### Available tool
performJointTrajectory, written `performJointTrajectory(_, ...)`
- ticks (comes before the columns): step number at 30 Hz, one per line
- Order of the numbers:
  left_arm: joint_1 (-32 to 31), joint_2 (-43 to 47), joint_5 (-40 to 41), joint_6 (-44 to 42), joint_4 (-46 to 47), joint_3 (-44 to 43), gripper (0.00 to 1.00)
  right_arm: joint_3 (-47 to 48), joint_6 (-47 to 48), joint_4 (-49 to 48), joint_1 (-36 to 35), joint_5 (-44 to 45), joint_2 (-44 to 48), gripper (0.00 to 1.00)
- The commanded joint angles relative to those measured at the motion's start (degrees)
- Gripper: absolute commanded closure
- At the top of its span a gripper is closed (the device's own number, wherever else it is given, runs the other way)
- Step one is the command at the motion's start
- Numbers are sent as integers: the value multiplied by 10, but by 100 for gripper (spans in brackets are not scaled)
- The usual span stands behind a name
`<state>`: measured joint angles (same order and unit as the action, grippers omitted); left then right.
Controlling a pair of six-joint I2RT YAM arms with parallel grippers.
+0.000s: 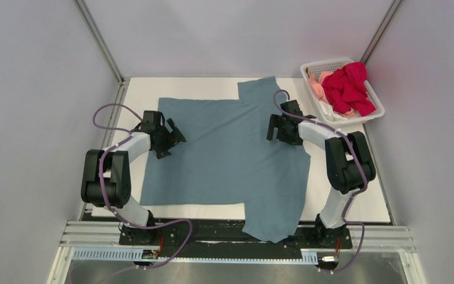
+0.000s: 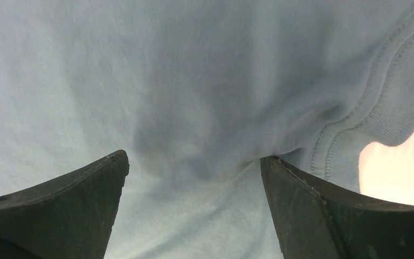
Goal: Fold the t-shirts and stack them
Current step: Flatten out the tshirt, then grab the side of the flattened tshirt closest away from the robot with both arms
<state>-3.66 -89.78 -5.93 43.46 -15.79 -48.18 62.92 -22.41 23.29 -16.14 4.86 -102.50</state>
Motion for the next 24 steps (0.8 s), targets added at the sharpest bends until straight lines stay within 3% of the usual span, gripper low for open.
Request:
performJointTrajectory(1, 14, -75, -6, 5, 6, -42, 0, 60, -3, -12, 30, -29, -85, 0)
performJointTrajectory(7, 18, -134, -14, -1, -17, -128, 0, 194, 20, 15, 50, -33, -164, 0)
performJointTrajectory(11, 18, -124, -31, -9, -32, -169, 0, 244, 40, 38, 47, -29, -152, 0)
performJointTrajectory(15, 18, -31, 7, 4, -46, -143, 0, 178, 37, 39, 25, 22, -60, 0)
performJointTrajectory(24, 18, 280, 174, 93, -190, 68, 0, -52, -38, -3, -4, 54, 161, 0)
